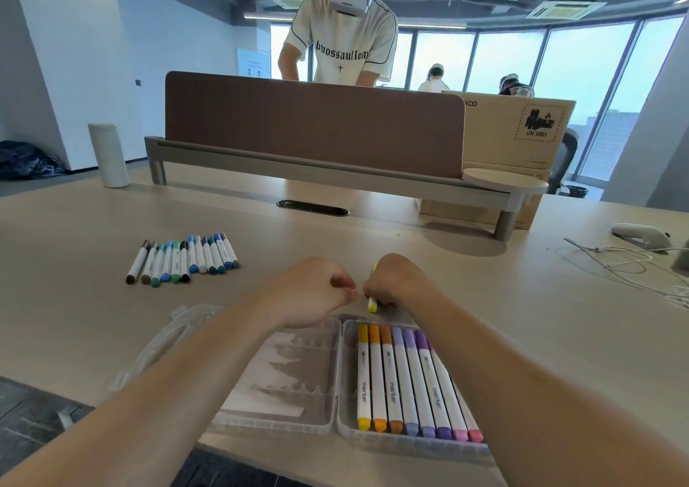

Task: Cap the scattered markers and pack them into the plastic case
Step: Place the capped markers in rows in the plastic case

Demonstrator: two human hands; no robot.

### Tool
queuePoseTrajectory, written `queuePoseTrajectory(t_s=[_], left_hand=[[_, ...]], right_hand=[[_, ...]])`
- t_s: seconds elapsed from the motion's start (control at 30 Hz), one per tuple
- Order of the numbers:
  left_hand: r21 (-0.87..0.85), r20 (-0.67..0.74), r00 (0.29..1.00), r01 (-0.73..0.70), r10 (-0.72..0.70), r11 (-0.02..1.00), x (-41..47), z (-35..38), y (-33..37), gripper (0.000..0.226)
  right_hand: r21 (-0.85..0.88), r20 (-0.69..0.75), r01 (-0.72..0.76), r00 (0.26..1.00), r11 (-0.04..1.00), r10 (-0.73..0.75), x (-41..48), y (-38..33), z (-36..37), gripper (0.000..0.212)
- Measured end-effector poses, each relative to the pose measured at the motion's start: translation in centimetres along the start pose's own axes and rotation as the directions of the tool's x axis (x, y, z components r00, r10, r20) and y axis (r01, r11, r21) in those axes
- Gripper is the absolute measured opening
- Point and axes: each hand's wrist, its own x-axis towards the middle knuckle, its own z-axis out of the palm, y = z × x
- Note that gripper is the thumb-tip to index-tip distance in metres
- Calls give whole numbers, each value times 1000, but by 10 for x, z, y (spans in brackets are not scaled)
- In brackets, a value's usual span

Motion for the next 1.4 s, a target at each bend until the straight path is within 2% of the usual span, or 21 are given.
queuePoseTrajectory(t_s=[0.1,0.2,0.33,0.57,0.63,0.73,0.8,0.87,1.0,1.13,1.27,1.4], left_hand=[[-9,-7,999,33,-33,999,-2,1,0,35],[-17,-45,997,60,-61,998,-6,2,-1,36],[20,-43,997,72,-71,997,-22,5,1,41],[34,30,998,49,-50,998,-48,17,7,44],[79,72,997,27,-33,996,-55,20,9,37],[153,123,992,-1,-18,988,-63,20,11,29],[168,159,987,-19,-8,986,-65,20,6,24],[185,205,978,-58,19,981,-65,20,1,23],[189,254,963,-138,88,972,-64,18,-2,31],[153,276,958,-128,82,980,-61,19,-2,39],[179,276,960,-106,54,978,-58,20,1,43],[237,272,962,-68,1,969,-54,18,-2,49]], right_hand=[[3,32,17,999,1000,-17,-5,-5,-8,20],[54,129,65,989,996,-71,-28,-9,-23,25],[136,288,97,948,986,-133,-78,-8,-35,34],[213,468,52,871,976,-149,-130,-2,-27,31],[222,469,48,870,974,-149,-137,-1,-19,38],[173,355,113,919,978,-169,-144,1,-13,51],[155,328,140,926,978,-185,-146,2,-13,47],[123,365,138,915,983,-174,-146,2,-14,45],[15,391,140,910,990,-135,-141,-3,-14,44],[-111,464,161,881,981,-93,-138,-15,-13,41],[-120,528,144,847,982,-60,-133,-19,-9,39],[-131,448,197,886,972,-120,-126,-20,-3,35]])
